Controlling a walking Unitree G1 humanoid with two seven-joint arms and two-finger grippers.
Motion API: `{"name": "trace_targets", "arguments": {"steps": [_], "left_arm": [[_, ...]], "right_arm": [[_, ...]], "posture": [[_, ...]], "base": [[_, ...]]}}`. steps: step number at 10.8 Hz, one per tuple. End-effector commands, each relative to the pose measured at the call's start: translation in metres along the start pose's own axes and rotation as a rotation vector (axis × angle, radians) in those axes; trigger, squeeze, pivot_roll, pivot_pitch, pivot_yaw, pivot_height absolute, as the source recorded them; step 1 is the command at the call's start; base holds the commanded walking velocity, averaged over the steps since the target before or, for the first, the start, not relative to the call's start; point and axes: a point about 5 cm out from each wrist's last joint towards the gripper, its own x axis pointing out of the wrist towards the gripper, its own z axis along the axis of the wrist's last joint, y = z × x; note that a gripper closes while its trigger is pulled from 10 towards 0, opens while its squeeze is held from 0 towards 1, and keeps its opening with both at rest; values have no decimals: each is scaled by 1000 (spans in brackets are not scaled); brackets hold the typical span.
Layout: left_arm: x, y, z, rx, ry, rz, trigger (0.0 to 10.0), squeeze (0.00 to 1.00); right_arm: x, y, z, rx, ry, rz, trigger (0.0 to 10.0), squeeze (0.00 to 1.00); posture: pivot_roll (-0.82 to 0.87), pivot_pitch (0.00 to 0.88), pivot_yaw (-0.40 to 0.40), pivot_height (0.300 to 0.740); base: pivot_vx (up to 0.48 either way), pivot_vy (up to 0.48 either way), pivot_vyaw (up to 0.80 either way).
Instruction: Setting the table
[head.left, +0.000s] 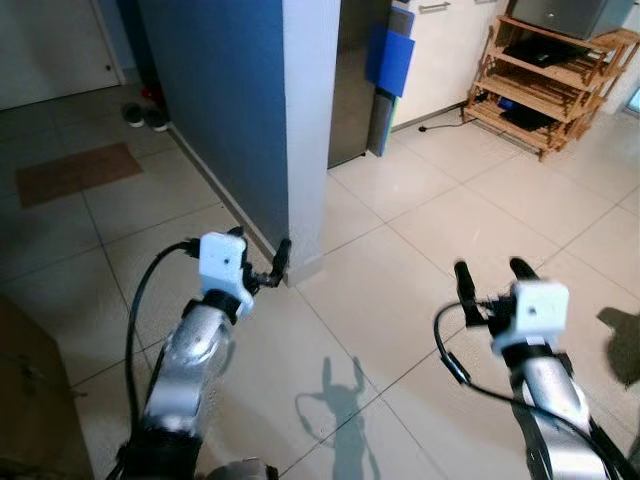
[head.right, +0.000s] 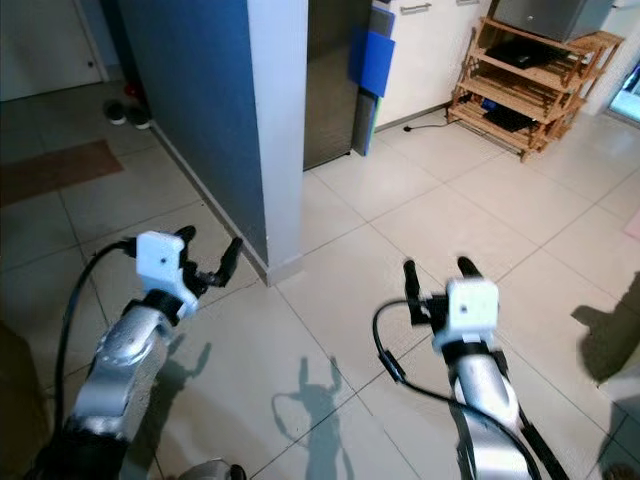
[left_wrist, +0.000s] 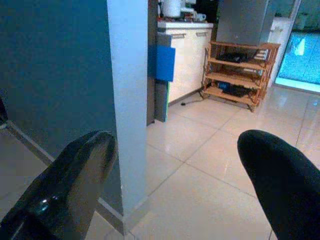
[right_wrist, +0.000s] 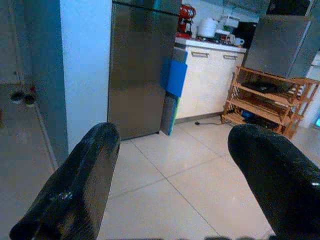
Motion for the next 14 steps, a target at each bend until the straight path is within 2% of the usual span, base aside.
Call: {"name": "trace_targets", "arguments": {"steps": [1,3,5,7,9,11,14], "left_arm": [[7,-3,-1,-32,9,-14,10000,0],[25,-20,-1,-71,32,-118,10000,0],[33,-25,1,-61,36,-148,10000,0],[33,-22,0,-28,37,-134,10000,0],[28,-22,4,-35,11,-161,10000,0],[24,-14,-2,-30,29,-114,10000,0],[21,-13,-1,-29,22,-82,10000,0]], "right_arm": [[0,-3,2,-8,-5,-17,10000,0],[-9,-12,3,8,-5,-96,10000,0],[-21,-22,-5,52,40,-162,10000,0],[-24,-19,-9,50,58,-162,10000,0],[-17,-10,-9,47,60,-120,10000,0],[-13,-6,-9,38,59,-90,10000,0],[-6,1,-9,48,61,-45,10000,0]], "posture": [[-88,0,40,727],[-170,0,103,727],[-197,0,120,727],[-172,0,105,727],[-130,0,90,727],[-119,0,74,727],[-96,0,49,727]], "base": [[0,0,0],[0,0,0],[0,0,0],[0,0,0],[0,0,0],[0,0,0],[0,0,0]]}}
